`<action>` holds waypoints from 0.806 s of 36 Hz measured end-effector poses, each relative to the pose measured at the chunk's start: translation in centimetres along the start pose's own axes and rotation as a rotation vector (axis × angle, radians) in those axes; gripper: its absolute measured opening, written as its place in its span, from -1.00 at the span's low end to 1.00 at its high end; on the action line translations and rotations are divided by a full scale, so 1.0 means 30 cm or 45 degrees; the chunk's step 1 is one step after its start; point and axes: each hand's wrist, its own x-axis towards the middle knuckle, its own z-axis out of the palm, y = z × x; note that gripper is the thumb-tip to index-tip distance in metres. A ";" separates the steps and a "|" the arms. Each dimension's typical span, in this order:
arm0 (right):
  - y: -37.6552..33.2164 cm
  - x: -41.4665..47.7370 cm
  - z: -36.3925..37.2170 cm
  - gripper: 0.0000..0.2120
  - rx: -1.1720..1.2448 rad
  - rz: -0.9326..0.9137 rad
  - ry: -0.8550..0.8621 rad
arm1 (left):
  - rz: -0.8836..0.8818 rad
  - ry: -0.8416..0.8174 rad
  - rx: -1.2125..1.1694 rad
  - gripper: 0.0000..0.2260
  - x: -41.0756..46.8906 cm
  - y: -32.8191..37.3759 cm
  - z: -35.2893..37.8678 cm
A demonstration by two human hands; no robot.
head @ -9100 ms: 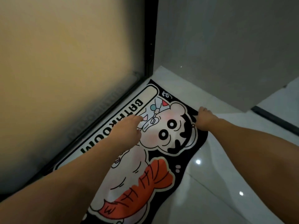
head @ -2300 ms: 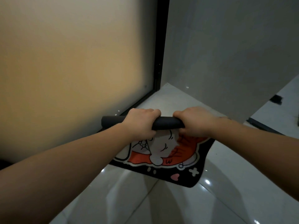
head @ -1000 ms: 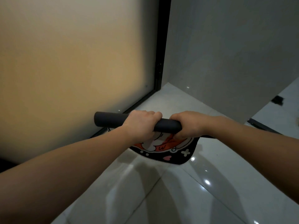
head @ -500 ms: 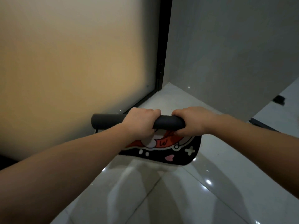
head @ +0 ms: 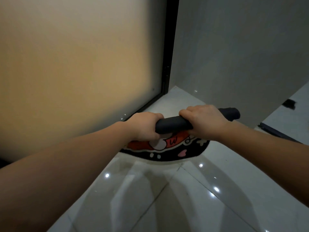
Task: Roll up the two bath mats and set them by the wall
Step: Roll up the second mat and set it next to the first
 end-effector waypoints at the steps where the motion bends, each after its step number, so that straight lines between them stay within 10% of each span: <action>1: 0.000 0.007 -0.007 -0.70 0.044 0.033 -0.096 | 0.020 0.030 0.068 -0.71 -0.002 0.001 0.000; 7: 0.025 0.009 -0.019 -0.67 0.709 0.273 -0.659 | 0.235 0.344 0.437 -0.67 -0.025 -0.003 0.015; 16: 0.016 -0.011 0.023 -0.77 -0.097 -0.046 0.030 | -0.004 0.020 -0.009 -0.40 -0.009 0.004 0.005; 21: 0.010 -0.024 0.012 -0.75 -0.190 -0.133 0.146 | -0.037 -0.097 -0.314 -0.63 -0.015 0.010 0.003; 29: 0.007 0.021 -0.020 -0.63 0.317 0.215 -0.469 | 0.159 0.330 0.366 -0.71 -0.022 0.003 0.027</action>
